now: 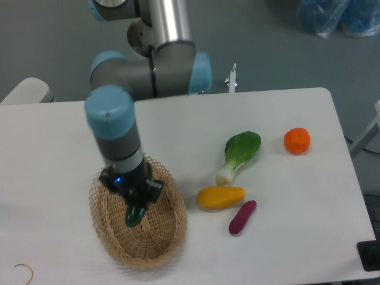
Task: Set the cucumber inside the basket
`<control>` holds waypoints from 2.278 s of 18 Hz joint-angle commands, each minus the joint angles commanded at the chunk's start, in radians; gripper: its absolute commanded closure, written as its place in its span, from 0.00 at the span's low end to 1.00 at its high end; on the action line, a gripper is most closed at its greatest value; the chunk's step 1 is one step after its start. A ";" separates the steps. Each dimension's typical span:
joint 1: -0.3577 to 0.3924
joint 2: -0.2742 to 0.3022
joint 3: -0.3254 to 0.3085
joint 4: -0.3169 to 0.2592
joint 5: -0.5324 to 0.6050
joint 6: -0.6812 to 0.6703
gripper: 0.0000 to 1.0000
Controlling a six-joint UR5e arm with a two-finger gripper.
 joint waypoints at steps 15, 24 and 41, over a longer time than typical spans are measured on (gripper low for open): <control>-0.029 -0.072 -0.015 0.046 0.061 0.014 0.28; 0.000 -0.023 0.095 0.040 0.061 0.018 0.00; 0.414 0.181 0.097 -0.162 -0.023 1.015 0.00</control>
